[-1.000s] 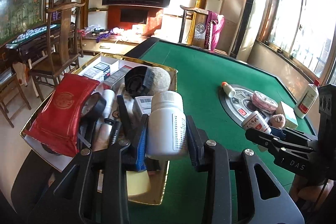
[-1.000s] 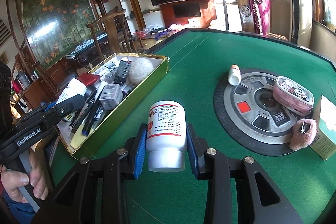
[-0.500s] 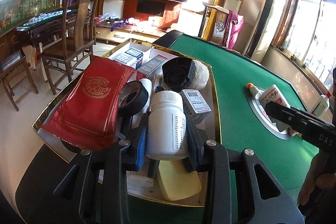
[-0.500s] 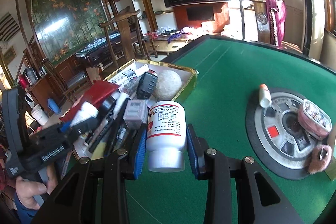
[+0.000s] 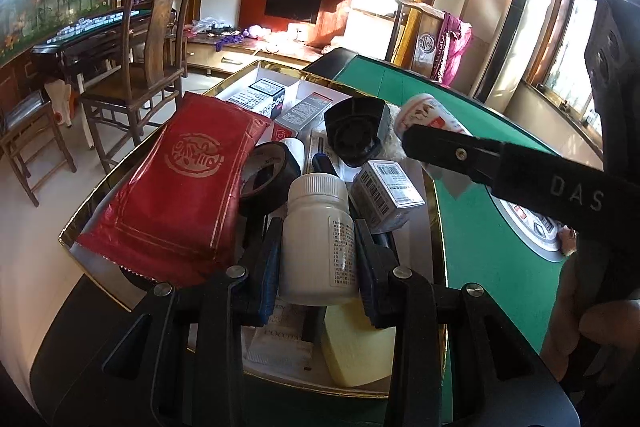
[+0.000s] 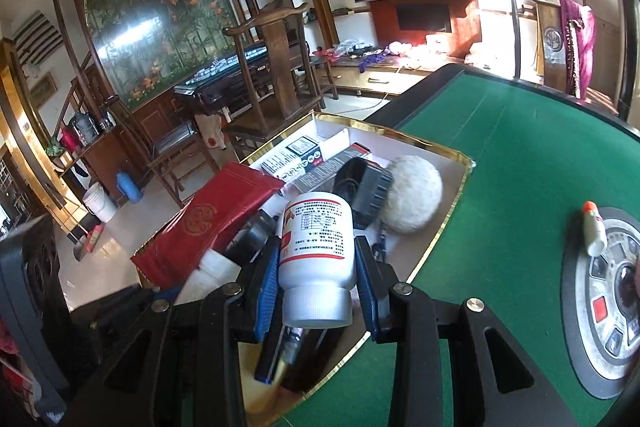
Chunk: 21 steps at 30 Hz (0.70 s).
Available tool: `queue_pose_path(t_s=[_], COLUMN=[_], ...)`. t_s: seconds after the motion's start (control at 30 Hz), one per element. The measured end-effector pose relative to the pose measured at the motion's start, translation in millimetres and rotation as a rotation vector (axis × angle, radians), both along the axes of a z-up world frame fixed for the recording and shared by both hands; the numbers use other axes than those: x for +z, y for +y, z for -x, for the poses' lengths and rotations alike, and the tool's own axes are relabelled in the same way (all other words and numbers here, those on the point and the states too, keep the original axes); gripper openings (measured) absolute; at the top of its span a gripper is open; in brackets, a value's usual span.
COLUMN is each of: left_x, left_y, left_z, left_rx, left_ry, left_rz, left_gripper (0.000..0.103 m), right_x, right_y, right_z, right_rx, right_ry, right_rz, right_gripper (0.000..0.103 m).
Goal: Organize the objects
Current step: 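Lower both bottles into the tray and open both tools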
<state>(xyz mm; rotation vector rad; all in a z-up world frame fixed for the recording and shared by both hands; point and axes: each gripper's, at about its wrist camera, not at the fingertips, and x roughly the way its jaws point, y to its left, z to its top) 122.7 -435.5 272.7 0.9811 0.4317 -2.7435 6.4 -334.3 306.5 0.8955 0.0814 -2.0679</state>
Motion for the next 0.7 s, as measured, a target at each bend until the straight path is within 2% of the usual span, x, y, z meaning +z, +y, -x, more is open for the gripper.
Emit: queue_pose_path(t_s=[0.53,0.7], left_x=[-8.9,-9.0], left_y=[-13.0,-13.4], left_z=[5.8,9.1], left_rx=[0.001,0.002], left_ry=[-0.027,-0.035], left_rz=[-0.042,-0.044], left_gripper=[0.033,0.033], right_x=[-21.2,-28.2], right_y=[-50.7,-63.0], right_z=[22.5,27.2], right_rx=[0.019,0.011], right_ry=[-0.045,-0.036], right_rz=[-0.057,-0.108], right_gripper=[0.035,0.035])
